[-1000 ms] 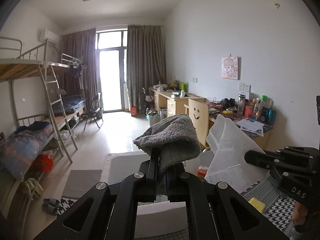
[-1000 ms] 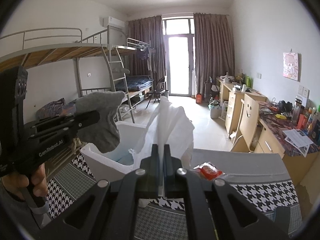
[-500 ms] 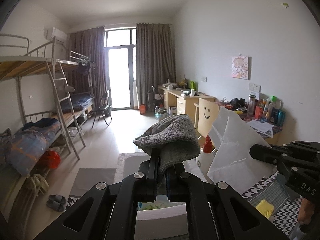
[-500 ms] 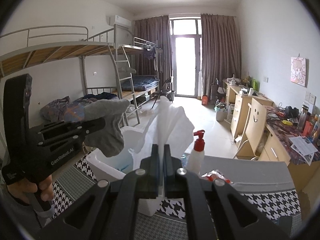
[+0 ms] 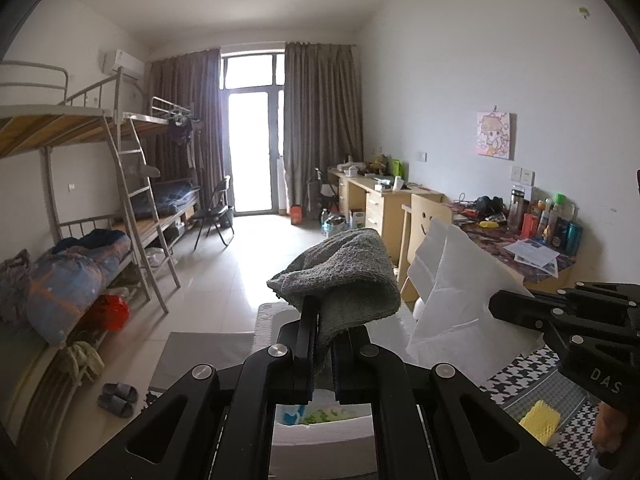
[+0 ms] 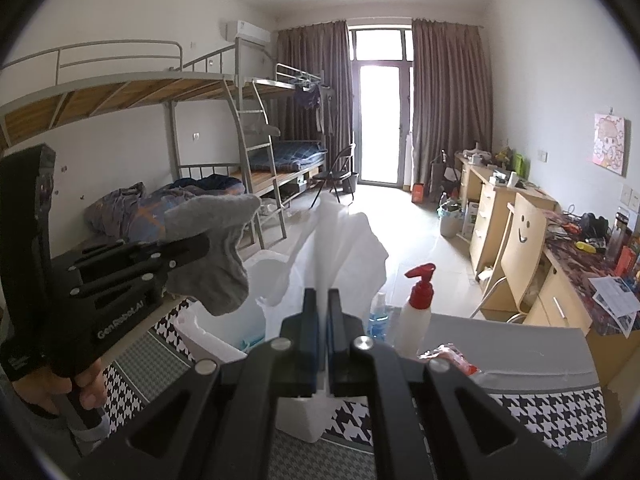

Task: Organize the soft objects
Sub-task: 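Lower both held items over the foam box opening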

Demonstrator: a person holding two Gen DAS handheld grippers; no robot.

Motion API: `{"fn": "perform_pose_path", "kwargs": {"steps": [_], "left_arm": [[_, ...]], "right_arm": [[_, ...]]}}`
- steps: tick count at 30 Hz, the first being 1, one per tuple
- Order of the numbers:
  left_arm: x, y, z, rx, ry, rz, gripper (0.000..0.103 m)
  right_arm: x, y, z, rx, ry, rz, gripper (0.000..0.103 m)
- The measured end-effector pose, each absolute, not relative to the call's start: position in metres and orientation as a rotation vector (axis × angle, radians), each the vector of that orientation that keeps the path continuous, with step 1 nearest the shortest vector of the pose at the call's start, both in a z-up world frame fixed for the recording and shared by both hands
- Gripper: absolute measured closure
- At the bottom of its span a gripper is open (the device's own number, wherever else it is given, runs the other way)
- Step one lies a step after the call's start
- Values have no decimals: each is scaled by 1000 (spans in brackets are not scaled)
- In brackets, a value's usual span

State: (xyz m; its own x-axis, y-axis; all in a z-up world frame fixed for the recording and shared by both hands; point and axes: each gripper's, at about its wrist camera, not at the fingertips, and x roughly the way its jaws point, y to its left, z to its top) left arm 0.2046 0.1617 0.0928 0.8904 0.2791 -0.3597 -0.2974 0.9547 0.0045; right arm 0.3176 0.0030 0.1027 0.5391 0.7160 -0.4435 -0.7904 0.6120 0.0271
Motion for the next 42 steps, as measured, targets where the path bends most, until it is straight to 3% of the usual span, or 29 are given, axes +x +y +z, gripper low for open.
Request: {"fn": "perform_pose_path", "kwargs": {"steps": [42], "left_arm": [[189,195,82,-82,382,381,97]], "right_arm": [[347,75,68,-276,585,950,97]]}}
